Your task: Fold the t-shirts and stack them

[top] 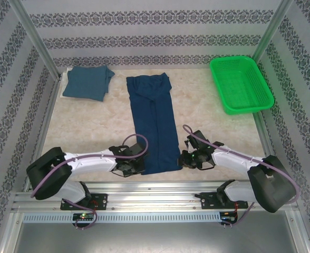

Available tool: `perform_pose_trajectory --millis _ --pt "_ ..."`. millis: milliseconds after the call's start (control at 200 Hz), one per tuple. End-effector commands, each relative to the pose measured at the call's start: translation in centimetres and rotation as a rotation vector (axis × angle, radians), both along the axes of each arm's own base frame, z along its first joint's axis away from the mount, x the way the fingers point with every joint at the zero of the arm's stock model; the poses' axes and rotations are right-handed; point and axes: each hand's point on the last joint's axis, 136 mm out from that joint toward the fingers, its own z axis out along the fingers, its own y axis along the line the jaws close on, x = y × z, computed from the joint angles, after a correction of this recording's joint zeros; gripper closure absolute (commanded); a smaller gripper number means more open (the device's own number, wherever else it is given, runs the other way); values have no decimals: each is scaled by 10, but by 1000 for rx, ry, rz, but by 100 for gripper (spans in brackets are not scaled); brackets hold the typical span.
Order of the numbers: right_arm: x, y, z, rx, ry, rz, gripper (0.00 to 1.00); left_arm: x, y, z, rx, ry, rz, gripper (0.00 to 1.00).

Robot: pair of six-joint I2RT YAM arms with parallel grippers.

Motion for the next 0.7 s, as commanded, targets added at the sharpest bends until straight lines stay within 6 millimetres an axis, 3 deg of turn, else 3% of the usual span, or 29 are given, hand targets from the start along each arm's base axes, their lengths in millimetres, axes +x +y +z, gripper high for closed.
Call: perform_pose_trajectory --millis 0,135,255,465,694 --pt "4 14 5 69 -45 29 89 39 -110 37 -442 -180 -114 100" --pt "6 15 7 79 -43 36 91 41 -112 40 -452 -185 -107 100" --pt "6 18 6 91 -38 37 91 38 -103 43 -459 -196 -75 100" --pt "5 18 6 90 -32 42 91 22 -73 53 -393 -221 -36 69" --pt "3 17 5 86 -26 40 91 7 -52 56 -377 -253 14 61"
